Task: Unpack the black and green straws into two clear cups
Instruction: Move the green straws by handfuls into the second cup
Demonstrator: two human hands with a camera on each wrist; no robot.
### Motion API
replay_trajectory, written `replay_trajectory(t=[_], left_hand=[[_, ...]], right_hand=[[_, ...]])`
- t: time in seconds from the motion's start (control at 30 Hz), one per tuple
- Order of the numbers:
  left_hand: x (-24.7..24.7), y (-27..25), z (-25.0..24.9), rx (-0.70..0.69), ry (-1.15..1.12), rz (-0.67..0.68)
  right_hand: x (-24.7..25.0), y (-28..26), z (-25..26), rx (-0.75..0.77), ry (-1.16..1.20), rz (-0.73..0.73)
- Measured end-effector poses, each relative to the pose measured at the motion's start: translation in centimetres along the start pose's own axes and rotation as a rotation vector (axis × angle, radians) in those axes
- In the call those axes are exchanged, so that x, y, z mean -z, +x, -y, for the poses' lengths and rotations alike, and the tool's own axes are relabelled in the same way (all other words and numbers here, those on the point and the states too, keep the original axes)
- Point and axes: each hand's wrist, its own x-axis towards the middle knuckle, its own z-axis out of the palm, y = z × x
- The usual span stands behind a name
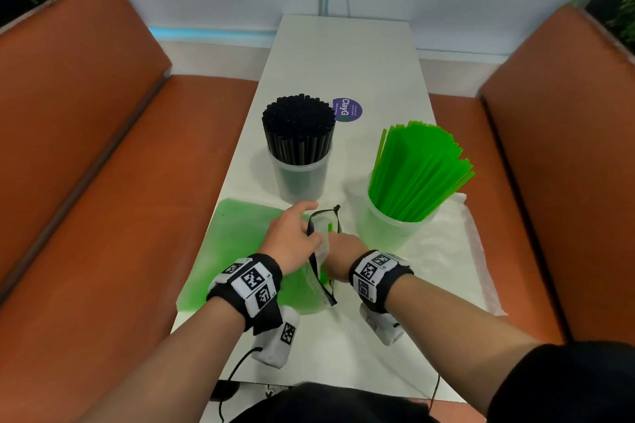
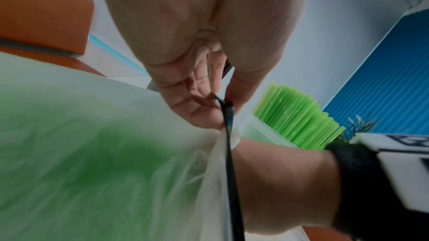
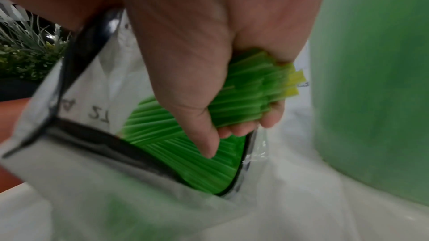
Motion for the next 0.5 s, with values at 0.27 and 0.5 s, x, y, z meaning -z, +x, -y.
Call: replay_trajectory(t=[0.27,0.5], left_hand=[[-0.1,1.2,1.3,0.078,0.057,-0.051],[-0.1,2.2,2.8,0.169,0.133,-0.038]], right_hand=[[-1.1,-4.6,-6.2,-0.083,-0.063,-0.065],[-2.1,-11.0,-13.5,-0.224,0.067,-0.053]])
